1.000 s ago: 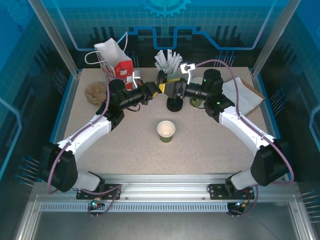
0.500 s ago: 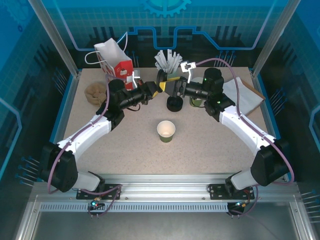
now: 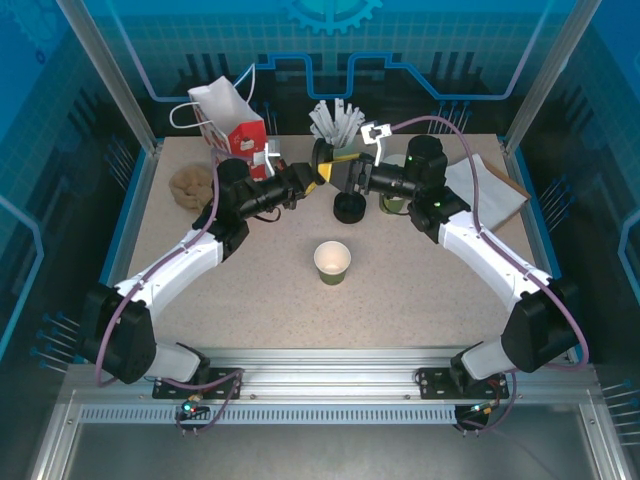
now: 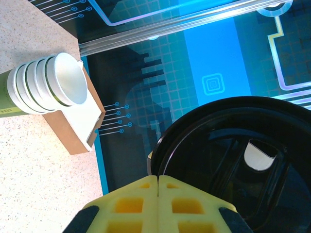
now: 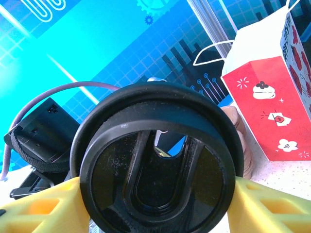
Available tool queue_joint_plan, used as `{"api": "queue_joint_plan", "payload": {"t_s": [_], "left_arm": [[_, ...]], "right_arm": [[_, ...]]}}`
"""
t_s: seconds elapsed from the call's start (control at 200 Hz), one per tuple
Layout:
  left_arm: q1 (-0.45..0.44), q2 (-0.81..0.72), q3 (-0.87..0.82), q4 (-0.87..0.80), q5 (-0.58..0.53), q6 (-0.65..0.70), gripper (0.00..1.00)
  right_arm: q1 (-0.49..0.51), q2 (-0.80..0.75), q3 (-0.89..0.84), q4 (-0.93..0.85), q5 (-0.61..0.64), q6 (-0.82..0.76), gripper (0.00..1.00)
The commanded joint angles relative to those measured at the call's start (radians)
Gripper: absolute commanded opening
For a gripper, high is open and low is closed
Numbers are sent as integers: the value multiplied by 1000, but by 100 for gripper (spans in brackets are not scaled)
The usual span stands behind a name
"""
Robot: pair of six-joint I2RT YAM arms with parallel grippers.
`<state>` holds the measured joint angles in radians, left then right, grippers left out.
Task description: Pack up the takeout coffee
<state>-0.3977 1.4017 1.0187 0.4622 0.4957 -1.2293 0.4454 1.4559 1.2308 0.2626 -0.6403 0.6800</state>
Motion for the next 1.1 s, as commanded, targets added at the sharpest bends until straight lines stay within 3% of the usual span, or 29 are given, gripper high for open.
{"api": "queue_joint_plan", "payload": {"t_s": [0.0,0.42,0.655,0.76,0.94,1.096], "left_arm": [[-13,11,-12,47,38,-3,7],[-5,20,-26,50,23,1,23],[48,3,-84,-4,-9,70,50],[77,-24,-99,-161,-44,198,58],[85,-75,-46,-611,-161,550,68],[92,-127,-63,-773,-271,682,76]], "right_arm": [[13,-24,26,-24,-1,-13,64],[-20,-60,7,-94,33,-25,62],[-84,-148,-49,-289,115,-96,59],[-69,-192,-56,-503,223,-222,58],[51,-209,-24,-833,441,-406,58],[169,-176,-7,-960,547,-428,56]]}}
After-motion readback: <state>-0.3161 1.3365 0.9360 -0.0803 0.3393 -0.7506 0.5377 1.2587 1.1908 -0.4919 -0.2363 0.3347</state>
